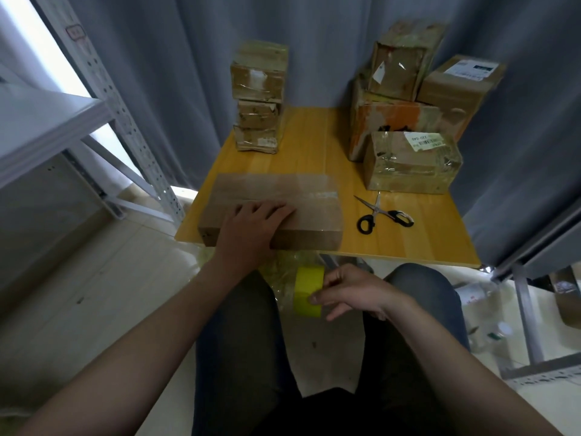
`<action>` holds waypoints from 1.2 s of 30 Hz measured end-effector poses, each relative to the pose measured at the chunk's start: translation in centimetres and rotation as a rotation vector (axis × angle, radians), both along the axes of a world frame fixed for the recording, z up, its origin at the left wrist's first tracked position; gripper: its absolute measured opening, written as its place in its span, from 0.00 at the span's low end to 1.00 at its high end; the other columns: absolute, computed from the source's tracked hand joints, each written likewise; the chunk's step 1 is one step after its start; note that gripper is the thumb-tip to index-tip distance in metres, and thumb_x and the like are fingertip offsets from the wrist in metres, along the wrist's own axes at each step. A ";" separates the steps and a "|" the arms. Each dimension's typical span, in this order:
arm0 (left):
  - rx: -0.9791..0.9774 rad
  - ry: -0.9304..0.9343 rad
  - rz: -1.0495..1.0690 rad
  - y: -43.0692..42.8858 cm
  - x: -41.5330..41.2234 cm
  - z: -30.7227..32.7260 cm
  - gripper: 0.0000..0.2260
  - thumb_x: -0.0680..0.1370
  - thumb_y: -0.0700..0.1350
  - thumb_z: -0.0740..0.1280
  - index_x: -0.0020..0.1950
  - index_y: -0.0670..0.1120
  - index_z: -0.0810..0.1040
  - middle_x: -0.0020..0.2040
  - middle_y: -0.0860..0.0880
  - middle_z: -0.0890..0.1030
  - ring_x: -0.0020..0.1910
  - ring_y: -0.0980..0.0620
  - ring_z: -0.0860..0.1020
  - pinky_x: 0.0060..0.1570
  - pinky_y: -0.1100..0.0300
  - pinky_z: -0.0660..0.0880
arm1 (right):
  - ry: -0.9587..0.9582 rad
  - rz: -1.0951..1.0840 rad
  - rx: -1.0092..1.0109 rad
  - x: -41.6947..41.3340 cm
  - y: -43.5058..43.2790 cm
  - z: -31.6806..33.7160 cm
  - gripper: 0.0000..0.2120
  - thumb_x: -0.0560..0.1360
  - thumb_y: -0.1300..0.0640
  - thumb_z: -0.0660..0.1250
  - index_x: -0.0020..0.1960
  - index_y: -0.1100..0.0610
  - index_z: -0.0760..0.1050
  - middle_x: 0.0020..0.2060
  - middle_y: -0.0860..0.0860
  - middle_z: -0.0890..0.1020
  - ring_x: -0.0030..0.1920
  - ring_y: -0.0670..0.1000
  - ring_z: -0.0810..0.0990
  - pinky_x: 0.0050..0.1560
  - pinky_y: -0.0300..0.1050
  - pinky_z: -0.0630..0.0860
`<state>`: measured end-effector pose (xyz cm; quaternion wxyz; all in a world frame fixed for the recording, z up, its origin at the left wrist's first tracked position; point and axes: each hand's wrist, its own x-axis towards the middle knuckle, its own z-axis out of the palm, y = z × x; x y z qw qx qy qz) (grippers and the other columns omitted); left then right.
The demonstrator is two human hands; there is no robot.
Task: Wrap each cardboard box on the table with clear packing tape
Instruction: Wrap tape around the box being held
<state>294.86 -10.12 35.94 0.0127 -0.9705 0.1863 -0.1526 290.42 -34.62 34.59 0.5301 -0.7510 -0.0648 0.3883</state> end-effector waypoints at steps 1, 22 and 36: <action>-0.004 0.032 -0.003 0.2 0.4 0.7 0.38 0.68 0.54 0.79 0.76 0.53 0.69 0.72 0.48 0.75 0.63 0.40 0.77 0.59 0.41 0.76 | -0.001 -0.011 0.034 0.1 -0.2 0.3 0.12 0.75 0.55 0.78 0.34 0.55 0.81 0.32 0.48 0.82 0.41 0.47 0.85 0.52 0.50 0.84; 0.009 0.605 -0.060 -0.1 8.7 15.2 0.28 0.69 0.54 0.78 0.68 0.53 0.78 0.57 0.53 0.80 0.53 0.51 0.78 0.55 0.48 0.79 | -0.530 -0.381 0.201 2.8 -0.3 7.2 0.18 0.75 0.47 0.69 0.40 0.60 0.68 0.37 0.55 0.69 0.39 0.52 0.70 0.42 0.47 0.67; 0.073 0.661 -0.186 -1.3 10.8 14.2 0.38 0.83 0.52 0.65 0.78 0.73 0.39 0.74 0.45 0.66 0.70 0.45 0.69 0.66 0.50 0.68 | -0.617 -0.554 0.263 6.1 2.3 7.3 0.13 0.85 0.51 0.60 0.46 0.57 0.76 0.36 0.48 0.76 0.38 0.47 0.75 0.40 0.45 0.70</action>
